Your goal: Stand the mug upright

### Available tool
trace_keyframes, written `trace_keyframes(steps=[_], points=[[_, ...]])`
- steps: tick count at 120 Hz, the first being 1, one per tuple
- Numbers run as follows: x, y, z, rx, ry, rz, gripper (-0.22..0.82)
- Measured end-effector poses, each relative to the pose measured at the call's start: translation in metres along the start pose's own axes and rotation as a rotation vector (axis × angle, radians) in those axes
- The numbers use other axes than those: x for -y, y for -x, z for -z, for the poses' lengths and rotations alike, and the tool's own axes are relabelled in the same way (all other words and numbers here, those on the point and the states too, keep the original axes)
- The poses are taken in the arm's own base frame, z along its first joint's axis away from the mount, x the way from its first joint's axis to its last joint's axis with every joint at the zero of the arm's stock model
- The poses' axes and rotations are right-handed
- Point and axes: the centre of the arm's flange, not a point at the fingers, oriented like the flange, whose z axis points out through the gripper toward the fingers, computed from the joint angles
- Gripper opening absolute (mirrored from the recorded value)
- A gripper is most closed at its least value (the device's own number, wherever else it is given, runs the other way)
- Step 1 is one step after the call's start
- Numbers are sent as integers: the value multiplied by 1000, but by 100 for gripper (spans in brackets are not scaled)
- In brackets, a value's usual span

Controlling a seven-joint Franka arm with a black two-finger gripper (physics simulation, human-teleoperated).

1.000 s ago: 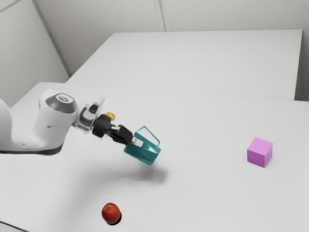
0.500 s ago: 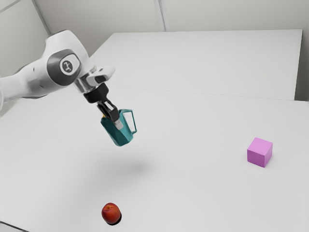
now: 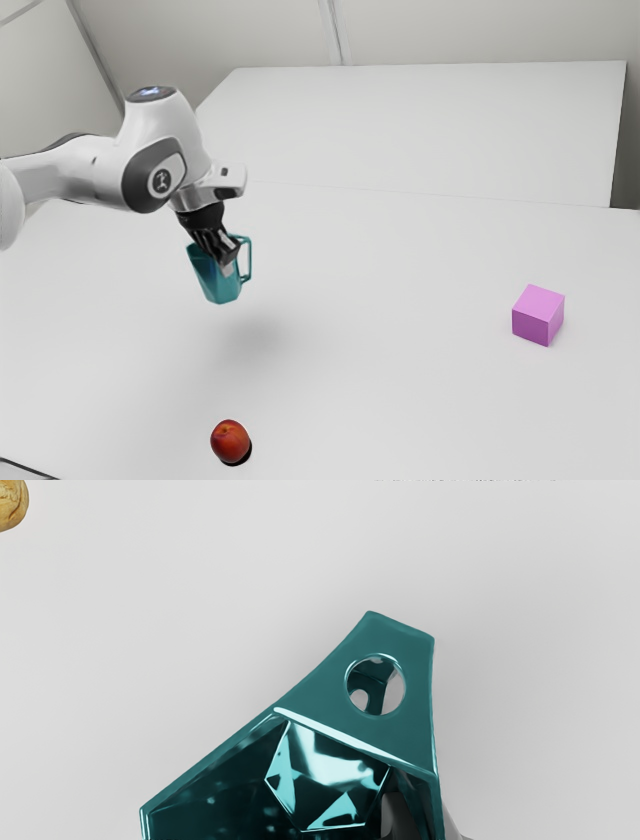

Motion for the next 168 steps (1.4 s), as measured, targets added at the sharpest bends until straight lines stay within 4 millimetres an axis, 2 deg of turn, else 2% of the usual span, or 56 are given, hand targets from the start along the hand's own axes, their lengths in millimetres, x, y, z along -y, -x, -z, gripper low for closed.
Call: trace_keyframes(steps=[18,52,84,168], points=[[-3,2,-24,-37,-18,40,-18],[-5,0,-43,-116,-38,103,-18],[-11,8,-62,-141,-38,143,-18],[-11,5,-89,-133,-27,207,-18]])
